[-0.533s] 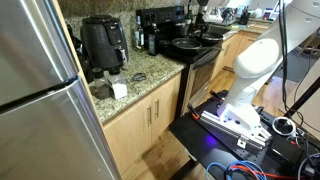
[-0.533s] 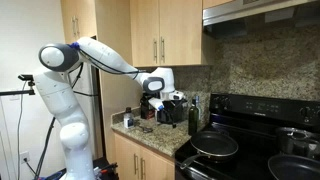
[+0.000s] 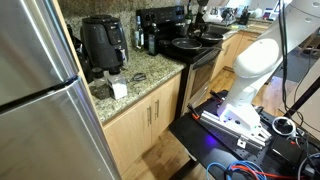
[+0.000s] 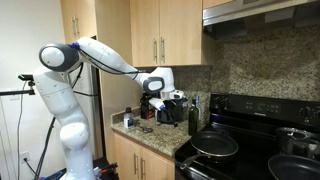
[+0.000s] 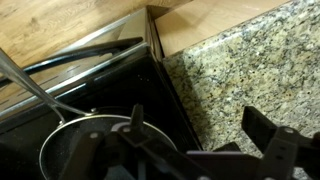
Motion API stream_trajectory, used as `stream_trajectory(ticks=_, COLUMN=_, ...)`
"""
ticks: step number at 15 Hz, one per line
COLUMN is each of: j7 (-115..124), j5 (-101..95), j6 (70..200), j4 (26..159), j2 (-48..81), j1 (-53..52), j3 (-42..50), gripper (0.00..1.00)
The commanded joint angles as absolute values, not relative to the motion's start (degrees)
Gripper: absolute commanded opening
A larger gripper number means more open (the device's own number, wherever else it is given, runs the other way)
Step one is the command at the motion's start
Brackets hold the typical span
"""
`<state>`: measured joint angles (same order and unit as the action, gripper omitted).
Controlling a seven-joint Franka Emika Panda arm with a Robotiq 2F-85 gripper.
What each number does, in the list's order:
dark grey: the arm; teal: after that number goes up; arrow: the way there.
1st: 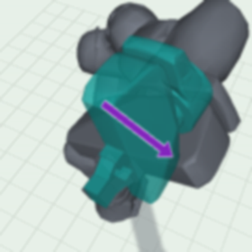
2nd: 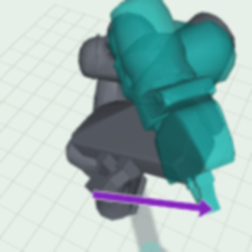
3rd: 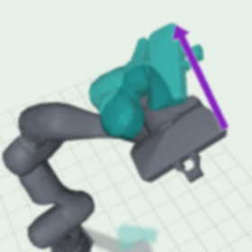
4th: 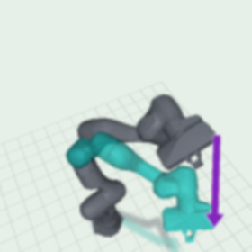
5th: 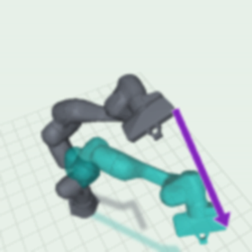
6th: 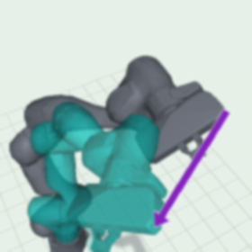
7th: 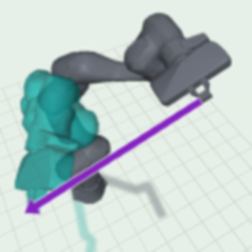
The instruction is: Open the right door of the top cabinet.
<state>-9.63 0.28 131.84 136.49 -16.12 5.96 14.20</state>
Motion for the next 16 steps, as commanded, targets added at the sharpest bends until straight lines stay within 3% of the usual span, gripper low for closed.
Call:
stream_trajectory(ticks=1, j7=-17.02, j5=1.46, j6=143.4, j4=137.91, j2=-15.32, j1=5.84, j3=14.28, gripper=1.0)
stream_trajectory(ticks=7, j7=-31.16, j5=12.95, j6=168.52, j4=140.84, j2=-13.51, j1=-0.92, j3=18.28, gripper=1.0)
stream_trajectory(ticks=8, j7=-25.66, j5=8.39, j6=162.4, j4=139.45, j2=-14.15, j1=2.36, j3=15.89, gripper=1.0)
stream_trajectory(ticks=16, j7=-31.47, j5=12.04, j6=168.43, j4=140.99, j2=-14.13, j1=-3.22, j3=16.91, gripper=1.0)
